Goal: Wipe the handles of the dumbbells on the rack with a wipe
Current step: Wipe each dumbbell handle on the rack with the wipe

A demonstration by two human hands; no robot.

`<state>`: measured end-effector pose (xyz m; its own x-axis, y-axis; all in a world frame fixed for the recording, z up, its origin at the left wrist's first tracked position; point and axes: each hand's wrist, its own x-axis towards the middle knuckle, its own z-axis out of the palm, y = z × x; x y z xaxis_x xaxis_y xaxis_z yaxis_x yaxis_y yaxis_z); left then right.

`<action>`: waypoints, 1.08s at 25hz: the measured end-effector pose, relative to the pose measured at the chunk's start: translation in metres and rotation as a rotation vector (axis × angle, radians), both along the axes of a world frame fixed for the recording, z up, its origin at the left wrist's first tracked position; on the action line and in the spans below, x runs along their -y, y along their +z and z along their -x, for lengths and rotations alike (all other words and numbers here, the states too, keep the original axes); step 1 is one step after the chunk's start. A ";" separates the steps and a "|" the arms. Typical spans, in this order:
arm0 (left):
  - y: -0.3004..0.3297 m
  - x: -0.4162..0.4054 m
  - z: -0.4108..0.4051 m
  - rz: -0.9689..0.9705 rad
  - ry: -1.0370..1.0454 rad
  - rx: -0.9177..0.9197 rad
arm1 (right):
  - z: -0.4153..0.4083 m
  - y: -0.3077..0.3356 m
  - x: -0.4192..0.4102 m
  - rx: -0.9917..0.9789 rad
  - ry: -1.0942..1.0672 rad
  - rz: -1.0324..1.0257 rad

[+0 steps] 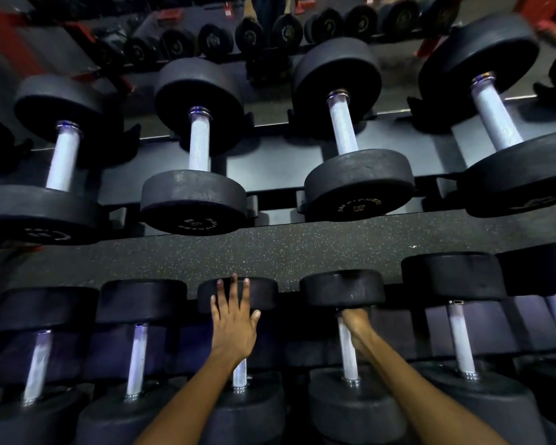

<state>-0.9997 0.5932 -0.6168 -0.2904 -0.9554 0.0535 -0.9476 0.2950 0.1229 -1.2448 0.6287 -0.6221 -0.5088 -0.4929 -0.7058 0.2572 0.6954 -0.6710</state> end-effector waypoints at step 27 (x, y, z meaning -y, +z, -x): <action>-0.002 0.001 -0.001 0.117 -0.001 0.027 | -0.005 -0.004 -0.004 -0.172 -0.078 0.012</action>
<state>-0.9991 0.5925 -0.6185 -0.2940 -0.9428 0.1572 -0.9499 0.3065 0.0619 -1.2402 0.6328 -0.6257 -0.6584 -0.4553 -0.5994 0.1909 0.6694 -0.7180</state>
